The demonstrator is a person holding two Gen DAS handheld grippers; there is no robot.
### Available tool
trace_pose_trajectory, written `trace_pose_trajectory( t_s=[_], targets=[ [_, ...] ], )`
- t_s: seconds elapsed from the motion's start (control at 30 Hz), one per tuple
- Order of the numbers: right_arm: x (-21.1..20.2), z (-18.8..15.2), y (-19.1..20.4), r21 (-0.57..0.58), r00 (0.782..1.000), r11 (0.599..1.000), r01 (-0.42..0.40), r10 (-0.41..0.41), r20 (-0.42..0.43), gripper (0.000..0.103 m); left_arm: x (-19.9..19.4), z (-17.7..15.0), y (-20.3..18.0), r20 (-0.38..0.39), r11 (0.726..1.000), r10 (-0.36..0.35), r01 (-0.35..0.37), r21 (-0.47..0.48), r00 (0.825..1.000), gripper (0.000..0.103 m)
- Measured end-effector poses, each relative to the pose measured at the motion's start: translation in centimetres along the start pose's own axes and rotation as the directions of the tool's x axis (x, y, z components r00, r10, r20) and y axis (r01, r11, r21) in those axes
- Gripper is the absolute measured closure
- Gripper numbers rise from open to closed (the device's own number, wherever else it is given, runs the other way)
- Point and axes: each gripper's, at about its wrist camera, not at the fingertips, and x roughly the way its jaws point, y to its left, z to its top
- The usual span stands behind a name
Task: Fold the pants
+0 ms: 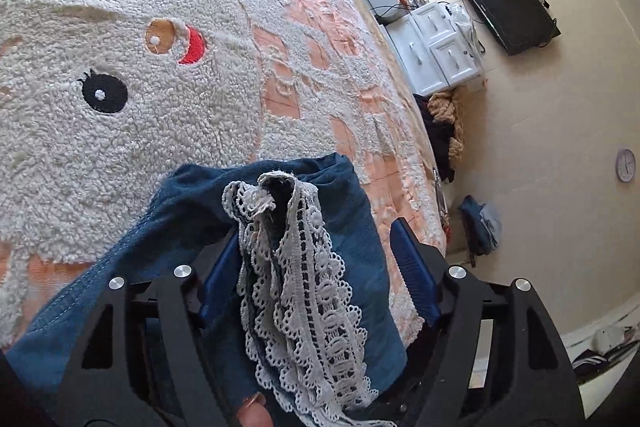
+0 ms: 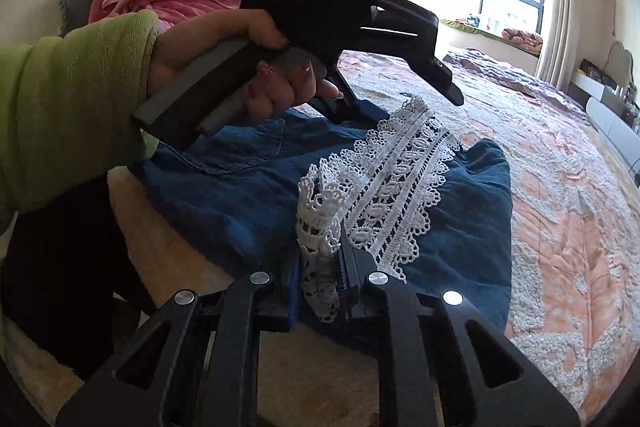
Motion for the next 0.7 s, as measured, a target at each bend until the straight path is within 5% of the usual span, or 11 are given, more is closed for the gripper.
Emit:
trace_pose_trajectory(
  t_s=[0.03,0.07,0.27,0.47,0.63,0.7],
  targets=[
    [0.0,0.1,0.1,0.008,1.000,1.000,-0.005,0.005,0.002,0.089,0.3,0.0,-0.1,-0.001,0.999,0.043,-0.043,0.013,0.999,0.061],
    [-0.1,0.2,0.0,0.010,1.000,1.000,-0.006,0.005,0.007,0.089,0.7,0.1,-0.2,-0.009,0.996,0.087,-0.087,0.020,0.996,0.094],
    [-1.0,0.8,0.3,-0.004,0.998,1.000,-0.008,0.008,0.068,0.089,-2.0,-0.6,-0.7,0.085,0.994,0.104,-0.107,0.030,0.991,0.094],
    [0.2,0.3,0.8,-0.035,1.000,0.999,-0.014,0.014,0.008,0.089,-2.7,-2.2,0.2,0.127,0.954,0.288,-0.296,0.051,0.949,0.092],
    [0.5,0.2,1.2,-0.049,1.000,0.999,-0.024,0.024,0.000,0.083,-2.4,-2.5,1.7,0.143,0.949,0.309,-0.315,0.020,0.940,0.080],
    [0.0,0.2,1.0,-0.025,0.997,0.997,-0.070,0.071,0.022,0.069,-2.7,-2.6,1.4,0.161,0.942,0.326,-0.334,0.027,0.932,0.066]
  ],
)
